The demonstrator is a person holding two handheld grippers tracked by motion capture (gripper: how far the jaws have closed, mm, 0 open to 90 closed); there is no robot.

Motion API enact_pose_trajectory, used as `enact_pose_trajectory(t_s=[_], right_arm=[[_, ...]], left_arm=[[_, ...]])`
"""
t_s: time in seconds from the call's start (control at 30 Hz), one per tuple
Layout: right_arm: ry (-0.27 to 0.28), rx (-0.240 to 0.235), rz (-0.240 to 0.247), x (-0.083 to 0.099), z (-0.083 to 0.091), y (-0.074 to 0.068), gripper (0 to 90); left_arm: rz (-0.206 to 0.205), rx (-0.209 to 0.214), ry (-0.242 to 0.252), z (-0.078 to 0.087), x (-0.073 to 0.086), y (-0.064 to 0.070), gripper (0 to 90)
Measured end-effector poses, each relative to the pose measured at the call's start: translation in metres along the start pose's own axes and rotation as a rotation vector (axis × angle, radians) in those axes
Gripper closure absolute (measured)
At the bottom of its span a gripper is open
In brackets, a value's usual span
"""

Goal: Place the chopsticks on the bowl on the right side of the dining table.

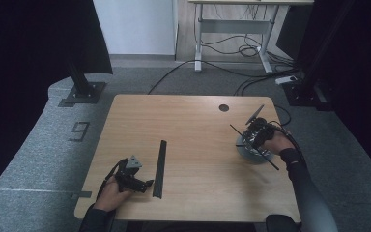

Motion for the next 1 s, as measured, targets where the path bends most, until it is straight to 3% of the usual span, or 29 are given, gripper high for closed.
enact_pose_trajectory(t_s=[0.77,1.0], right_arm=[[0.009,0.014,-0.017,0.001,-0.025,0.012,85.4],[0.046,0.005,-0.034,0.002,-0.024,0.013,82.1]], left_arm=[[-0.002,0.0,0.0,0.0,0.0,0.0,0.0],[0.001,0.0,0.002,0.0,0.0,0.0,0.0]])
Point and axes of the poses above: each handheld gripper's, and its own axes: z roughly backward along the jaws, x roughly out of its underside, y roughly to its right, the point moved 8 cm from there along -z, roughly forward along the jaws, and after that the axes turned 2 degrees about y, right-handed, at the moved point
